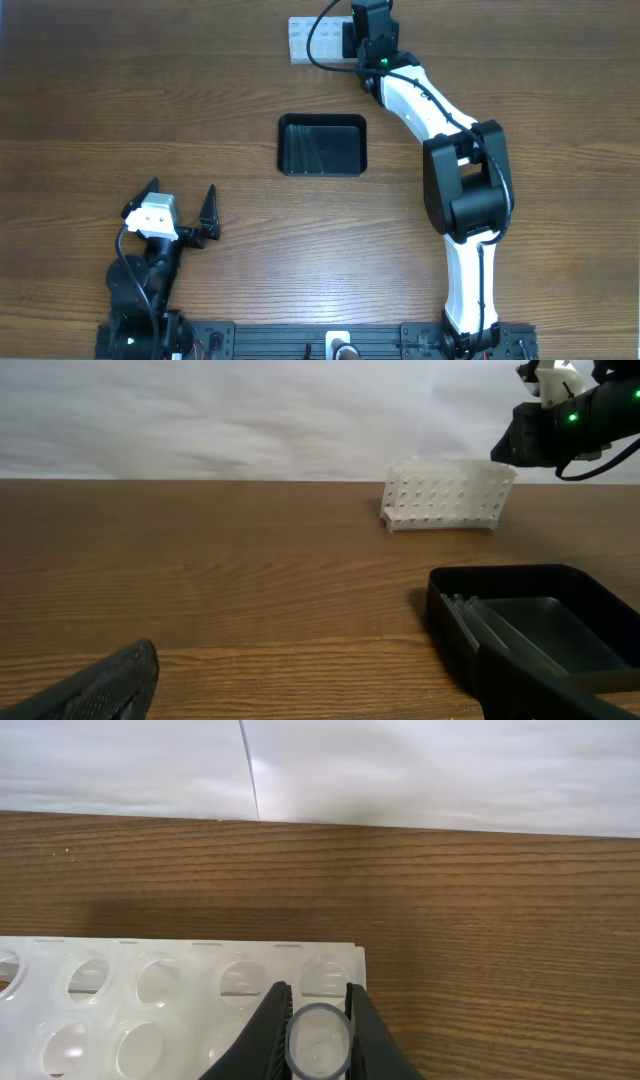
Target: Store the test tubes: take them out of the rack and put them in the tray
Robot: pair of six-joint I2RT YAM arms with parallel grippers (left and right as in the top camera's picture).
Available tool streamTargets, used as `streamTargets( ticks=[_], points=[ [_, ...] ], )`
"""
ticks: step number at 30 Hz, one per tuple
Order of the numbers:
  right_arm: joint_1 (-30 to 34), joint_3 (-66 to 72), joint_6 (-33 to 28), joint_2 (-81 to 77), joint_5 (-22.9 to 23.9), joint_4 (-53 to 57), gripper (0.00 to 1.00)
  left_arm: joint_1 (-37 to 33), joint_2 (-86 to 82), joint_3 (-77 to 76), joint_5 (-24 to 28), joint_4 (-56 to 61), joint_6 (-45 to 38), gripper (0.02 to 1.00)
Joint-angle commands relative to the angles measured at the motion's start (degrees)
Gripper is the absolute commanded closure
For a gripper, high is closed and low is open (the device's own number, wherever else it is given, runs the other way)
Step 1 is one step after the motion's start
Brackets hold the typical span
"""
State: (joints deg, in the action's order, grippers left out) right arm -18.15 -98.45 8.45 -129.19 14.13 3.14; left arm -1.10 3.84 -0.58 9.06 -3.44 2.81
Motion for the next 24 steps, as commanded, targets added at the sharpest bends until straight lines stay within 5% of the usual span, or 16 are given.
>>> streamTargets(
  ticks=[1, 14, 20, 24],
  points=[
    [-0.7, -0.11, 0.26, 3.87, 0.74, -0.33, 0.925, -0.31, -0.46, 0.24, 0.72, -0.09, 0.63, 0.018],
    [-1.22, -0.11, 0.26, 26.25, 3.13, 2.23, 0.908, -0.31, -0.46, 0.24, 0.72, -0.09, 0.63, 0.018],
    [-3.96, -0.11, 4.09, 34.05, 2.67, 19.37, 0.919, -0.31, -0.46, 0.24, 0.74, -0.09, 0.63, 0.018],
    [-5.25, -0.02, 8.79, 33.35, -1.64, 33.51, 0.932, -0.31, -0.46, 0.24, 0.74, -0.09, 0.63, 0.02]
  ],
)
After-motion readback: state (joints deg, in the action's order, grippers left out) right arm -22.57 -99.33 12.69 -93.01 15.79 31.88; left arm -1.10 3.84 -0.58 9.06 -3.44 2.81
